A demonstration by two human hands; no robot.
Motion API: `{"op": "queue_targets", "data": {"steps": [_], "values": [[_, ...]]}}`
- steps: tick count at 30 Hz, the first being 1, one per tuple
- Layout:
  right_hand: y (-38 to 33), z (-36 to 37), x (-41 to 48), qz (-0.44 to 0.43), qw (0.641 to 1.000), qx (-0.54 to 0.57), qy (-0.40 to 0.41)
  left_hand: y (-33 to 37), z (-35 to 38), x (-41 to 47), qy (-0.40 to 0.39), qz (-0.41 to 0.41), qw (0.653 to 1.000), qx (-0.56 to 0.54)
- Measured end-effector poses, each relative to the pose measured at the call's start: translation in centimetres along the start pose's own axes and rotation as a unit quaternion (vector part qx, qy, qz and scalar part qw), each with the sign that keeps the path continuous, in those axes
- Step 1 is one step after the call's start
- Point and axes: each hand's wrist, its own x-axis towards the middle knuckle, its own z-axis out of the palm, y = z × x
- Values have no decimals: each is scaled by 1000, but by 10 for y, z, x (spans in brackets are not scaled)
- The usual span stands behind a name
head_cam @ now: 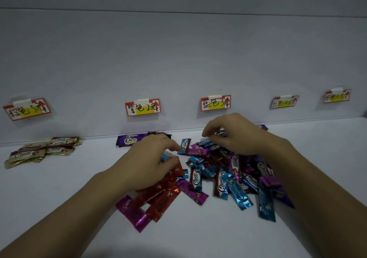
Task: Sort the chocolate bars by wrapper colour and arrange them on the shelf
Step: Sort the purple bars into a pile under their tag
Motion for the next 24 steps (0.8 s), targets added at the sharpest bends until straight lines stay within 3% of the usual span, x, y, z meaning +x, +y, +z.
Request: {"op": "queue_targets", "data": {"steps": [5,11,15,20,24], "values": [[18,-10,-4,17,1000,4,-18,30,-4,29,-5,19,998,64],[45,-9,-4,95,995,18,-32,38,47,39,-15,16,1000,-22],[45,-6,-5,95,988,58,-103,41,55,41,-5,26,999,-24],[44,-13,-7,78,989,20,-127,48,51,43,41,9,999,21],[50,-26,-13,66,994,49,-72,53,52,45,51,39,998,-12]]}}
